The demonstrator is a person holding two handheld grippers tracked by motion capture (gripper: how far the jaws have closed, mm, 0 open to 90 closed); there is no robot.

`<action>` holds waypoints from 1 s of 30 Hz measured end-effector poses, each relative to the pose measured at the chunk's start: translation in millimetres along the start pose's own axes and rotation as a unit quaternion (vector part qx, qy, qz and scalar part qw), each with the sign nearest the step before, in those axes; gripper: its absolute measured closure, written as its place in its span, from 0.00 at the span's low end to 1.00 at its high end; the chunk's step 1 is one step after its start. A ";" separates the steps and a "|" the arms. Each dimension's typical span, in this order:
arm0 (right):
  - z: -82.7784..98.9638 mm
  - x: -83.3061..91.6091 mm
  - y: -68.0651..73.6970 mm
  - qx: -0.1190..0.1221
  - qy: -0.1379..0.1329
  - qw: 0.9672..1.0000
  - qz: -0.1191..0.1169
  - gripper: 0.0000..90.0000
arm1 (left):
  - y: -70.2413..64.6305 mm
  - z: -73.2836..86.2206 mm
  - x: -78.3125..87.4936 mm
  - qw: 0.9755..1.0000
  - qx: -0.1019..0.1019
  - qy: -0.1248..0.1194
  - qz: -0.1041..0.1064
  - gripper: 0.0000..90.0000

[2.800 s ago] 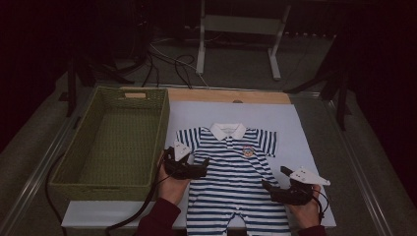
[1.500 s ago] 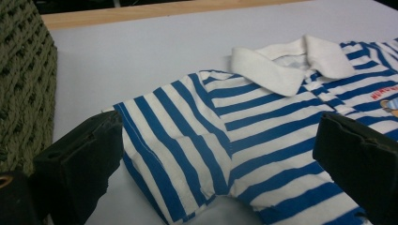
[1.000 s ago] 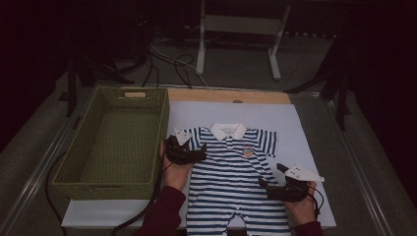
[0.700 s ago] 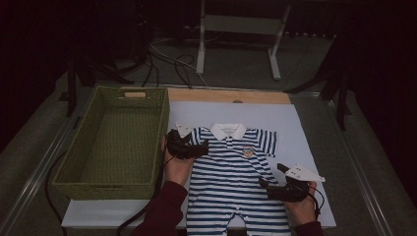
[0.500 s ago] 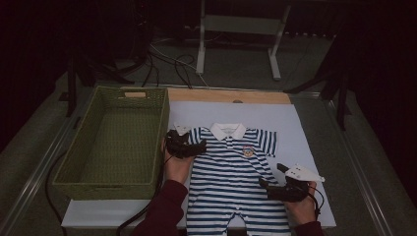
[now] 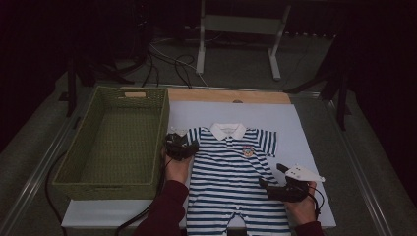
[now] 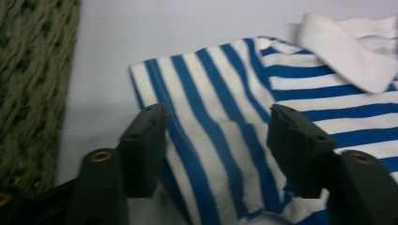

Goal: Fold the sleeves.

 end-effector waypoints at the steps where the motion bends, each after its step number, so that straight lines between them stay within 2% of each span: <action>1: 0.1 0.0 -0.1 0.000 0.000 1.000 0.000 0.10 | 1.2 0.7 -0.2 1.000 0.003 0.001 -0.003 0.48; 9: 0.3 0.2 0.0 0.000 0.001 1.000 -0.001 0.10 | 5.7 4.9 -1.5 1.000 0.000 0.006 -0.021 0.58; 13: 0.4 0.2 0.1 0.000 0.001 1.000 -0.002 0.10 | 5.6 6.0 -1.4 1.000 -0.007 0.009 -0.029 0.59; 16: 0.6 0.2 0.1 0.000 0.002 1.000 -0.002 0.10 | 6.0 7.9 -0.5 0.999 -0.015 0.010 -0.043 0.58; 19: 0.5 0.3 0.0 0.000 0.002 1.000 -0.002 0.10 | 8.0 8.9 0.1 0.999 -0.008 0.011 -0.050 0.54; 26: 0.8 0.3 -0.2 -0.001 0.002 1.000 -0.002 0.10 | 8.3 8.5 0.1 0.998 0.000 0.016 -0.056 0.54; 28: 0.9 0.1 -0.2 -0.001 0.003 1.000 -0.002 0.10 | 8.3 8.4 0.8 0.998 0.002 0.017 -0.055 0.57; 30: 1.4 -0.3 -0.2 0.001 0.005 1.000 -0.002 0.11 | 8.0 8.4 1.4 0.999 0.002 0.017 -0.052 0.65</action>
Point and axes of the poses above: each handheld gripper's, and its own axes: x roughly backward along the jaws, z roughly out of its underside, y roughly to its left, the point moved 10 cm from there along -x, roughly forward along the jaws, and after that the axes turned 2 degrees about -y, right-handed, at the moved point
